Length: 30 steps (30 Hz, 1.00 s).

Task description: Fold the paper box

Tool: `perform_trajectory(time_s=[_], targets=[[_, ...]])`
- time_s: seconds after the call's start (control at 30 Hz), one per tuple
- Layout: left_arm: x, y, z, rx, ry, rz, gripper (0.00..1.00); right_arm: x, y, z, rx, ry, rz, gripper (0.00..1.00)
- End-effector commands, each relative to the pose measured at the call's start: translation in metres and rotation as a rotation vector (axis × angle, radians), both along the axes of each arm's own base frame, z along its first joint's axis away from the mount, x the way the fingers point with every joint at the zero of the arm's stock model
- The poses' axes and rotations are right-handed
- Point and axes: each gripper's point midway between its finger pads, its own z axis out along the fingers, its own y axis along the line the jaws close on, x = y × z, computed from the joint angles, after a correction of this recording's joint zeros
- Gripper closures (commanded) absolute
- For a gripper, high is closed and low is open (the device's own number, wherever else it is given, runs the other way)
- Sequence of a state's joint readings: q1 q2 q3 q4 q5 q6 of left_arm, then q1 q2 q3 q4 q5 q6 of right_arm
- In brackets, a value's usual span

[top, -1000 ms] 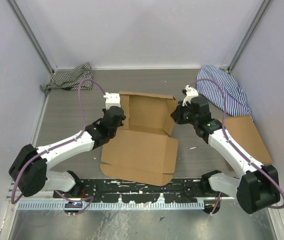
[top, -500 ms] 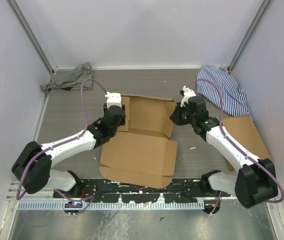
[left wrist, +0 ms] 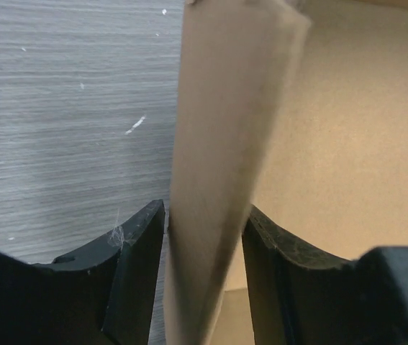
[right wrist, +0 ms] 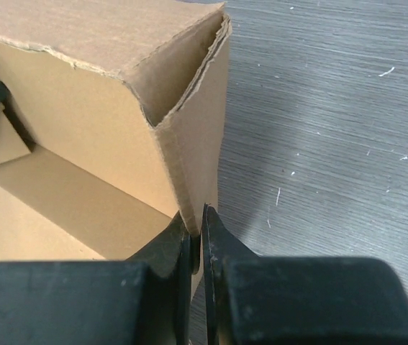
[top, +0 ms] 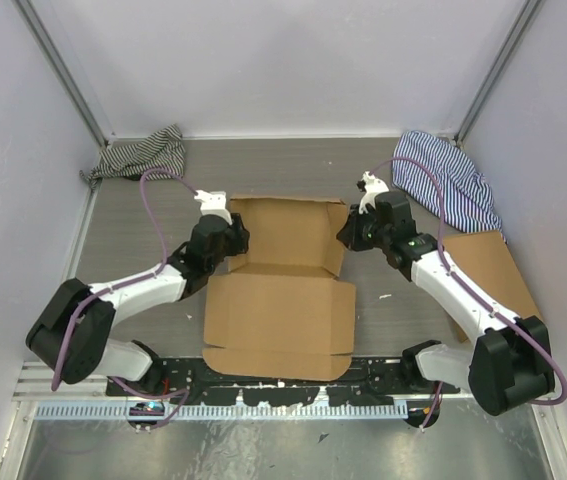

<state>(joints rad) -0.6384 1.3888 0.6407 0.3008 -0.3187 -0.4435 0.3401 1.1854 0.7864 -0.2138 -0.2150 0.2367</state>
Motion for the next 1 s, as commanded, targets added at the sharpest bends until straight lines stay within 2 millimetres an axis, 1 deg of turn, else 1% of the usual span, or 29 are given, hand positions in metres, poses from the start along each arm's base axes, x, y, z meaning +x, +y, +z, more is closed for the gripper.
perform_trajectory(time_s=[0.0, 0.13, 0.23, 0.27, 0.3, 0.4, 0.47, 0.67, 0.77, 0.97], targets=[[0.001, -0.013, 0.016, -0.101, -0.057, -0.051, 0.46, 0.005, 0.025, 0.046, 0.096, -0.104, 0.103, 0.99], [0.003, -0.009, 0.008, -0.065, -0.036, -0.045, 0.47, 0.004, 0.025, 0.045, 0.093, -0.099, 0.103, 0.99], [0.004, -0.003, 0.002, -0.012, 0.004, -0.025, 0.54, 0.005, 0.023, 0.043, 0.084, -0.094, 0.091, 0.99], [0.007, 0.0, 0.005, 0.011, 0.013, -0.005, 0.57, 0.005, 0.022, 0.043, 0.08, -0.093, 0.086, 0.99], [0.008, 0.002, 0.007, 0.032, 0.028, 0.008, 0.58, 0.005, 0.021, 0.042, 0.075, -0.089, 0.081, 0.99], [0.008, 0.011, 0.01, 0.094, 0.063, 0.037, 0.58, 0.006, 0.019, 0.04, 0.063, -0.077, 0.062, 0.99], [0.008, 0.014, 0.016, 0.104, 0.074, 0.053, 0.58, 0.008, 0.018, 0.037, 0.05, -0.064, 0.049, 0.99], [0.003, 0.022, 0.021, 0.134, 0.14, 0.103, 0.55, 0.01, 0.015, 0.032, 0.016, -0.013, 0.004, 0.99], [0.001, 0.027, 0.019, 0.161, 0.164, 0.136, 0.54, 0.013, 0.012, 0.023, -0.011, 0.034, -0.031, 0.99], [-0.005, 0.038, 0.016, 0.199, 0.193, 0.188, 0.54, 0.013, 0.013, 0.007, -0.034, 0.107, -0.057, 0.99]])
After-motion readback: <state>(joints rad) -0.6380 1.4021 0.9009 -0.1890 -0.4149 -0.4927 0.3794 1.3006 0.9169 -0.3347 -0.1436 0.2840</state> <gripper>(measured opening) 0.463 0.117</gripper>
